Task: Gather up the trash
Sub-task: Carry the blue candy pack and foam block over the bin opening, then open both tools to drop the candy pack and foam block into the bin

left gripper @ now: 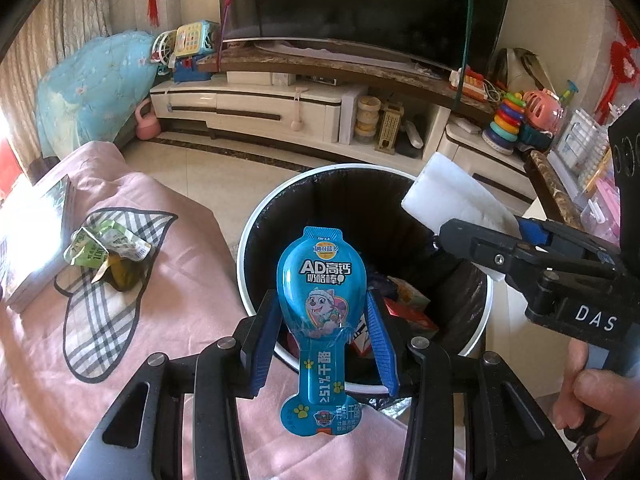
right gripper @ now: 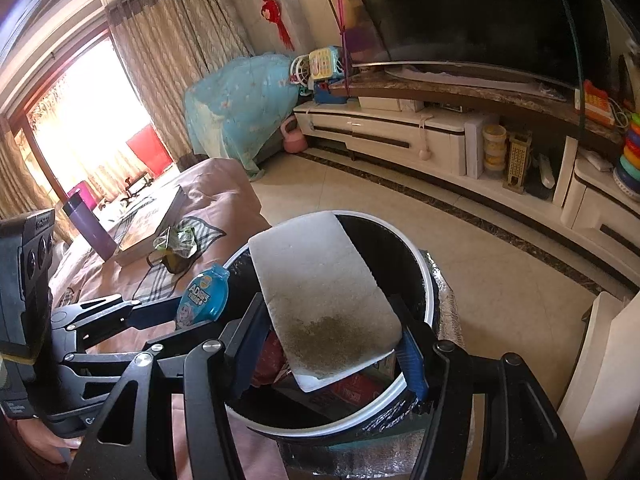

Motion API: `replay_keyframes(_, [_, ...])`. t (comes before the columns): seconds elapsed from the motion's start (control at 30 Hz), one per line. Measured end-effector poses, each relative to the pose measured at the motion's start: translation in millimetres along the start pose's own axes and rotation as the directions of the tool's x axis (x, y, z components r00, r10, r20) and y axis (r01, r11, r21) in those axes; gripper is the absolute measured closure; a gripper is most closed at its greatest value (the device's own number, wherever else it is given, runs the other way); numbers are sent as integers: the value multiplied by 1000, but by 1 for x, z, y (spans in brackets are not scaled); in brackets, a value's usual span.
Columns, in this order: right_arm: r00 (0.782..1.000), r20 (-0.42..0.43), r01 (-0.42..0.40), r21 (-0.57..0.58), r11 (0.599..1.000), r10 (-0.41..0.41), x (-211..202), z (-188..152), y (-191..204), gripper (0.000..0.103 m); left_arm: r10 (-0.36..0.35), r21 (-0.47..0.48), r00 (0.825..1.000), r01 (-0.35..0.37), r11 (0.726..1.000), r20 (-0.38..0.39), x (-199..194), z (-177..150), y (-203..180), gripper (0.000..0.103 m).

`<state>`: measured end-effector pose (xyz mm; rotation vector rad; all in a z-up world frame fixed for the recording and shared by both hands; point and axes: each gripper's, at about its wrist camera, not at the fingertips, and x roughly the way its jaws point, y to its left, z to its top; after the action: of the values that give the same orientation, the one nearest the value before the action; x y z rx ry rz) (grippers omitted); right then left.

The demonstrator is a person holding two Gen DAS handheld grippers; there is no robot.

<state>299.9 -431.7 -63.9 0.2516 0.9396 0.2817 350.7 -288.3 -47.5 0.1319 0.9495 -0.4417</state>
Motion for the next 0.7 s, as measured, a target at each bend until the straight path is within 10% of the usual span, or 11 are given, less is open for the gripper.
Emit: replay_keyframes(0.7, [998,-55,-15,8,1000,16,12,8,-3,41,-17,-11,1000,17,1000,-20,11,11,3,61])
